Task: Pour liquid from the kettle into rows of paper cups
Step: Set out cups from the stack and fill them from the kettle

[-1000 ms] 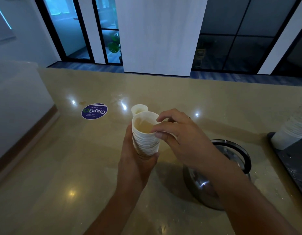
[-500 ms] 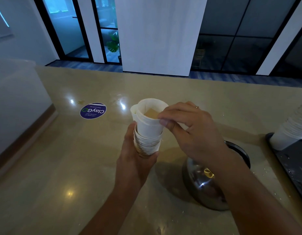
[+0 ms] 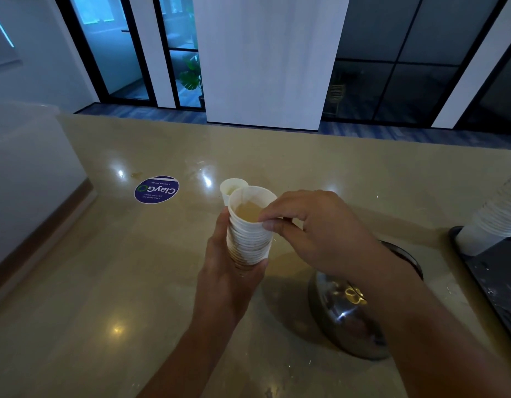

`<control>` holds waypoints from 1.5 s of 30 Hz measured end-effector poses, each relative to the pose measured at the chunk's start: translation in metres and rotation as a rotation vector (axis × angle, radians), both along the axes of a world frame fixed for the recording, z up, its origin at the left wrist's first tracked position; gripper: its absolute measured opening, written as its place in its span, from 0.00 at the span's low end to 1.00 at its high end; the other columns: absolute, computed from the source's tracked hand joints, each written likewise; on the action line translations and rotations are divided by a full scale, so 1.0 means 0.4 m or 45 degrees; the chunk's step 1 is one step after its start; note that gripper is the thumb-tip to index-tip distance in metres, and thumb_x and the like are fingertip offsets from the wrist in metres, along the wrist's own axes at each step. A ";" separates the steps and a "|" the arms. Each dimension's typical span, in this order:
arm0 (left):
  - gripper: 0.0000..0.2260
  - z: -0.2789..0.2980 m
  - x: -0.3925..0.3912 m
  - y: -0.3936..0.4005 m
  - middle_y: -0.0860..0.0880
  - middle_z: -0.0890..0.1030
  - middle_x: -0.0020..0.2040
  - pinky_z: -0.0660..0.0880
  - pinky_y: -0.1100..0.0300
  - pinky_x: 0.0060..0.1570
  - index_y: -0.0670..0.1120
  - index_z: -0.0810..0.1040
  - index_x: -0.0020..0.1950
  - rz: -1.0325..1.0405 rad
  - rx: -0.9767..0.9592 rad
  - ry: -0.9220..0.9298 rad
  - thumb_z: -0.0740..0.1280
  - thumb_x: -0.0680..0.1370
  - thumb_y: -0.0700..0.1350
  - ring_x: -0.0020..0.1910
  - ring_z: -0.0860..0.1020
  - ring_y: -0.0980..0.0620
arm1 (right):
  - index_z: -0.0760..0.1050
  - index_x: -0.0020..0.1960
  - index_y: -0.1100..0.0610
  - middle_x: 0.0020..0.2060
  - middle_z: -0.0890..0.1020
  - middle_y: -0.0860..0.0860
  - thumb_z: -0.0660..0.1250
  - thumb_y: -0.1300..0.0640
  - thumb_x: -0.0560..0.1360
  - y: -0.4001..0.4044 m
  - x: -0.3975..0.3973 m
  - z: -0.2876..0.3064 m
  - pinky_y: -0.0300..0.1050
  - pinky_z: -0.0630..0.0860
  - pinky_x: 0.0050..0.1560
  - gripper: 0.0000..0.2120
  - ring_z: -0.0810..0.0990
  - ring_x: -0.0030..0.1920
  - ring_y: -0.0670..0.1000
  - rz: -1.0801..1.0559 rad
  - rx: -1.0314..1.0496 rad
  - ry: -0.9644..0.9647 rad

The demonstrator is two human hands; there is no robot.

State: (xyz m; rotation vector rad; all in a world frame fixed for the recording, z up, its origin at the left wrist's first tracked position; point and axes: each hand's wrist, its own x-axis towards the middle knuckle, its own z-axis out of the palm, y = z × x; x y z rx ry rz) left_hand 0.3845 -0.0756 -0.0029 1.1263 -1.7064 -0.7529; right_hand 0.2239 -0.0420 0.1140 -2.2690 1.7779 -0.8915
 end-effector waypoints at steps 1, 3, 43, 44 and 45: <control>0.51 0.001 0.001 -0.001 0.56 0.72 0.71 0.76 0.58 0.57 0.82 0.47 0.66 0.001 -0.012 -0.010 0.81 0.66 0.47 0.65 0.76 0.53 | 0.85 0.55 0.50 0.49 0.86 0.43 0.67 0.53 0.79 0.000 0.002 -0.002 0.52 0.79 0.51 0.09 0.82 0.48 0.47 0.003 -0.034 -0.007; 0.52 0.004 0.001 -0.001 0.55 0.71 0.71 0.76 0.56 0.56 0.82 0.45 0.66 0.009 -0.026 -0.046 0.81 0.66 0.47 0.65 0.75 0.53 | 0.85 0.55 0.50 0.49 0.86 0.43 0.67 0.53 0.78 0.001 0.004 0.002 0.49 0.80 0.50 0.10 0.82 0.48 0.46 -0.003 -0.101 -0.040; 0.28 0.116 0.006 -0.067 0.42 0.75 0.63 0.69 0.76 0.56 0.49 0.66 0.65 0.032 -0.496 0.047 0.73 0.71 0.57 0.60 0.74 0.54 | 0.84 0.60 0.48 0.52 0.85 0.45 0.67 0.53 0.80 -0.011 0.042 0.095 0.38 0.72 0.52 0.11 0.79 0.49 0.45 -0.029 0.111 0.046; 0.27 0.117 0.004 -0.069 0.42 0.75 0.62 0.69 0.76 0.55 0.48 0.67 0.64 0.032 -0.488 0.045 0.72 0.71 0.57 0.59 0.74 0.55 | 0.84 0.60 0.48 0.52 0.86 0.46 0.67 0.53 0.80 -0.012 0.044 0.092 0.41 0.74 0.53 0.11 0.80 0.49 0.46 -0.035 0.101 0.044; 0.27 0.118 0.003 -0.070 0.42 0.75 0.62 0.69 0.76 0.55 0.47 0.68 0.64 0.028 -0.478 0.045 0.72 0.71 0.57 0.58 0.74 0.55 | 0.84 0.59 0.48 0.51 0.86 0.46 0.67 0.53 0.80 -0.012 0.046 0.090 0.45 0.76 0.54 0.10 0.80 0.48 0.48 -0.039 0.081 0.039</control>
